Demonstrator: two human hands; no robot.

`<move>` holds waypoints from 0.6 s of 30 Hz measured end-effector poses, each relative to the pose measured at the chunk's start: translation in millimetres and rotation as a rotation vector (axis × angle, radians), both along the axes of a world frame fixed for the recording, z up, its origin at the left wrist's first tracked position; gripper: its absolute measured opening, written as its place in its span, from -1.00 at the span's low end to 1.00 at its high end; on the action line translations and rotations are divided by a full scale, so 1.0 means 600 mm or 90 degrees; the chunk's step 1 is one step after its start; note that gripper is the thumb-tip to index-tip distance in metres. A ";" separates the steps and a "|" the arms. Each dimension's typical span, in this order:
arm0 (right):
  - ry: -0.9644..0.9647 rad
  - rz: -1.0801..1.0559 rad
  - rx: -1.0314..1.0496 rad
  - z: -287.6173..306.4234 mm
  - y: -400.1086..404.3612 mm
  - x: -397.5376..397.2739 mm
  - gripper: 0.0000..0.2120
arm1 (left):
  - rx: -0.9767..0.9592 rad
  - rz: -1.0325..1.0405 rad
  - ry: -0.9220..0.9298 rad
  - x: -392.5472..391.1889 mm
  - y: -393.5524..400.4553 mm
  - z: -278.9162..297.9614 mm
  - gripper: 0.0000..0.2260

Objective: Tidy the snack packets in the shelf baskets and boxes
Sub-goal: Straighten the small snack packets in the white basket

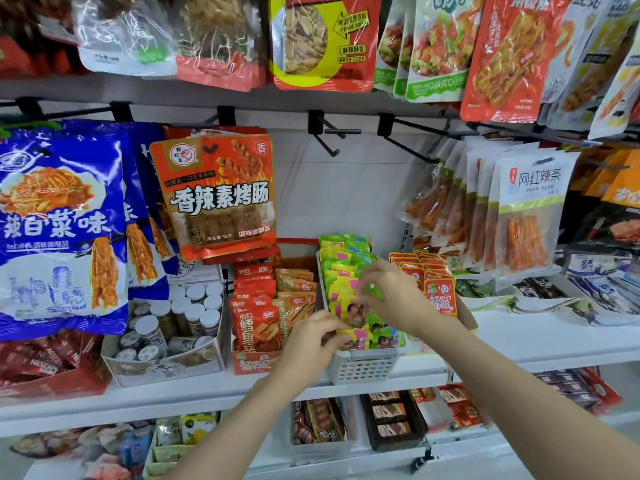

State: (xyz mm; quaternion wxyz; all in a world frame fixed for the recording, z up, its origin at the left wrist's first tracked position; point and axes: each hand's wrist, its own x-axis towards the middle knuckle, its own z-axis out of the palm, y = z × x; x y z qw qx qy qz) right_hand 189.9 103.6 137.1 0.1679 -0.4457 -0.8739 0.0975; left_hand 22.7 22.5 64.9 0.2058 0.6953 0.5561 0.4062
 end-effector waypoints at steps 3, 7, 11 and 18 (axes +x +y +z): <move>0.103 0.008 0.009 0.047 0.005 0.012 -0.89 | -0.007 0.017 -0.011 0.005 -0.002 0.001 -0.85; 0.183 -0.022 0.073 0.106 0.007 0.022 -0.90 | -0.088 0.000 -0.065 0.001 0.000 0.008 -0.91; 0.288 -0.057 0.084 0.156 0.016 0.040 -0.93 | -0.063 0.058 -0.230 -0.010 0.015 0.037 -0.83; 0.322 -0.094 0.014 0.184 0.033 0.054 -0.93 | -0.136 -0.060 -0.318 -0.003 0.030 0.077 -0.88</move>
